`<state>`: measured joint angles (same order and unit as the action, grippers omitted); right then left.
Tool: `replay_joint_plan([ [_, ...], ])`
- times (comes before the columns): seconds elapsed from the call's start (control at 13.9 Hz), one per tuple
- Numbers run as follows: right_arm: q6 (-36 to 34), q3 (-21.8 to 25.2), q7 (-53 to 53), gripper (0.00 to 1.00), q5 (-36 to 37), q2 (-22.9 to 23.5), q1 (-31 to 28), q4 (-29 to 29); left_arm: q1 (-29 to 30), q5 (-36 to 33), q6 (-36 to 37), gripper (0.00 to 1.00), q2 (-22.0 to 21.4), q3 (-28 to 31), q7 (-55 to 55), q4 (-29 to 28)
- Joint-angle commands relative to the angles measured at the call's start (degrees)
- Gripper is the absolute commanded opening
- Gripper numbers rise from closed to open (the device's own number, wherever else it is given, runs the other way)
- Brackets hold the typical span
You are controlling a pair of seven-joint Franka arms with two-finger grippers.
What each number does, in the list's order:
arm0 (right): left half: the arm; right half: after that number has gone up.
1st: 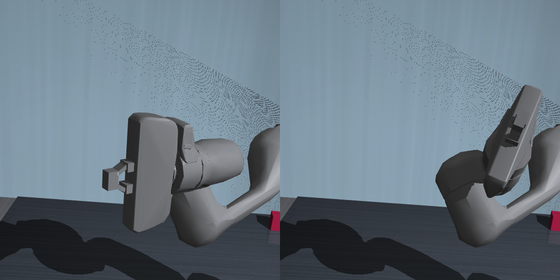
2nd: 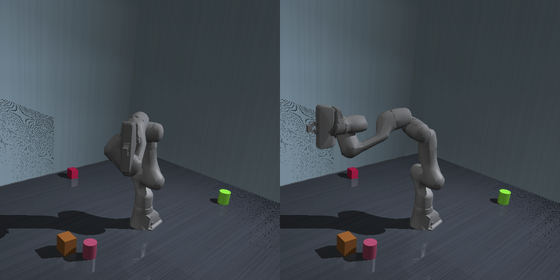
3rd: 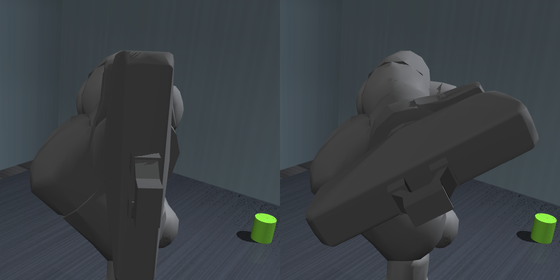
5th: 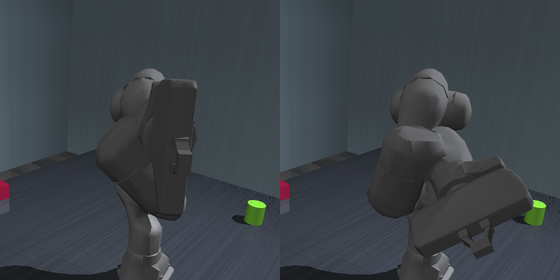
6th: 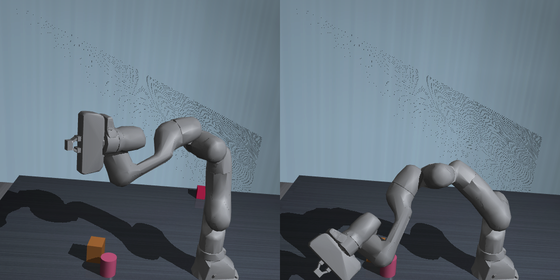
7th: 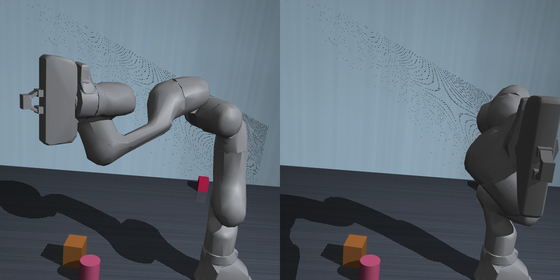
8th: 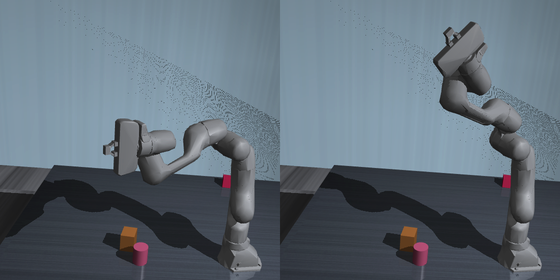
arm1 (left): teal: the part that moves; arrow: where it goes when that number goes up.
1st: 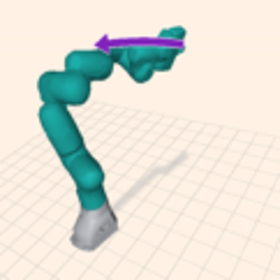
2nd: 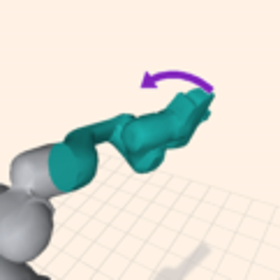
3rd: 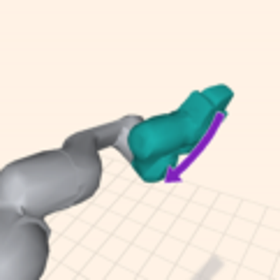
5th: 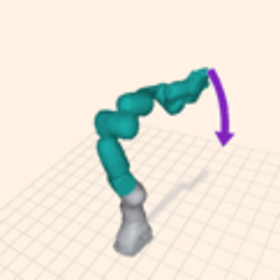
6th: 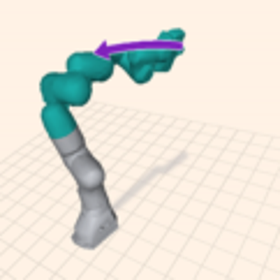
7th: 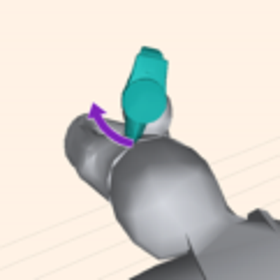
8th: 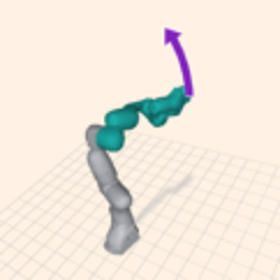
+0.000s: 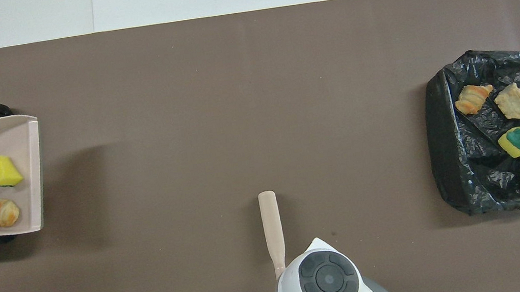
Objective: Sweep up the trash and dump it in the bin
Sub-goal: 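Carry the dustpan with the left gripper to the nearby bag and tip it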
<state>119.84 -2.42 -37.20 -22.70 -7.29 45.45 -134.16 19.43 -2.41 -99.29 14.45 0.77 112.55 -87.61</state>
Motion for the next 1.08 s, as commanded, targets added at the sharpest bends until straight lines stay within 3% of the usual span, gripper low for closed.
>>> replay_joint_plan([
  [0.0,4.5,0.3,4.0,0.0,-3.3,-0.1,0.2,-2.5,4.5,-1.6,-1.9,0.0,1.1,-0.6,2.5,1.6],
  [0.29,6.3,0.2,4.1,0.0,-3.4,0.5,0.6,-4.2,6.9,-6.5,-9.7,0.0,3.9,-0.5,6.8,4.0],
  [0.5,6.6,0.2,4.1,0.0,-3.6,1.1,0.8,-4.4,6.3,-16.7,-15.3,0.0,3.9,-0.6,6.2,3.8],
  [0.65,8.3,0.2,4.0,0.01,-3.6,2.7,1.2,-4.4,6.2,-19.8,-17.6,0.0,3.7,-0.3,4.4,3.0],
  [0.72,8.2,0.3,4.1,0.15,-3.6,2.9,1.4,-4.3,6.1,-21.5,-17.7,0.0,3.6,-0.2,2.1,2.7],
  [0.79,7.9,0.3,4.2,0.38,-3.6,3.2,1.4,-3.7,5.7,-24.8,-17.6,0.0,3.2,-0.2,-1.4,2.1],
  [0.94,7.6,0.4,4.2,0.99,-3.1,3.9,1.3,-2.5,3.9,-35.2,-16.6,0.0,2.1,-0.3,-11.2,0.8],
  [1.01,7.4,0.4,4.5,1.0,-2.5,4.2,0.9,-1.5,3.3,-38.2,-16.5,0.0,1.3,-0.3,-13.1,0.0],
])
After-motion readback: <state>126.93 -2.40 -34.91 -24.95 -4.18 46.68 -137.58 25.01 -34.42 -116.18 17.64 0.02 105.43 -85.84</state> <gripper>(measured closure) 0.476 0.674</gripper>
